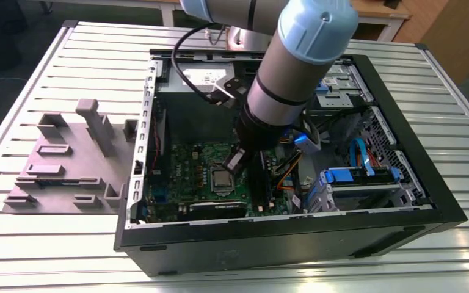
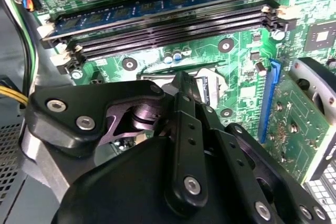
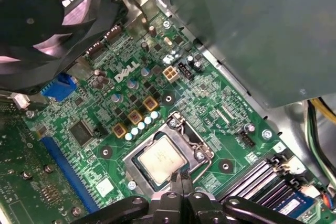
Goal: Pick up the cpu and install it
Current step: 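Install the first cpu locking lever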
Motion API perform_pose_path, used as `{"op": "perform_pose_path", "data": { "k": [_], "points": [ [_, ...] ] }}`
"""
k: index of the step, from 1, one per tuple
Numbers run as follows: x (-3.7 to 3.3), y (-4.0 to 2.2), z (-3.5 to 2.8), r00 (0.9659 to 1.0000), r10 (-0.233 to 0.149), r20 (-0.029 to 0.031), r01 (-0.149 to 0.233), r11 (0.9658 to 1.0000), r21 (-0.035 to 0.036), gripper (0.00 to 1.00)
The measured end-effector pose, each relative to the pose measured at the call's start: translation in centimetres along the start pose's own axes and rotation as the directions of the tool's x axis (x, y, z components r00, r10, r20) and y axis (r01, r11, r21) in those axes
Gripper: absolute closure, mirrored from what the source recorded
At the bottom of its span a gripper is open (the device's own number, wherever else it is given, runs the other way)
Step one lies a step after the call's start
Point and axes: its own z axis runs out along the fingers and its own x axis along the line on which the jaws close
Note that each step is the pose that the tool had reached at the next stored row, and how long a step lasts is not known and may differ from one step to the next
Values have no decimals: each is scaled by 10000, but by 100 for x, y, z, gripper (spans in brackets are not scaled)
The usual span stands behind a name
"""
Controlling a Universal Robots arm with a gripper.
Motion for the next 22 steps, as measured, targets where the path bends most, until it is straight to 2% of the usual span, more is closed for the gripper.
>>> {"op": "perform_pose_path", "data": {
  "k": [14,22],
  "points": [
    [43,-49,63,10000,12,-29,-12,10000,23,90],
    [41,-62,114,10000,16,-34,-15,10000,44,90]
  ]
}}
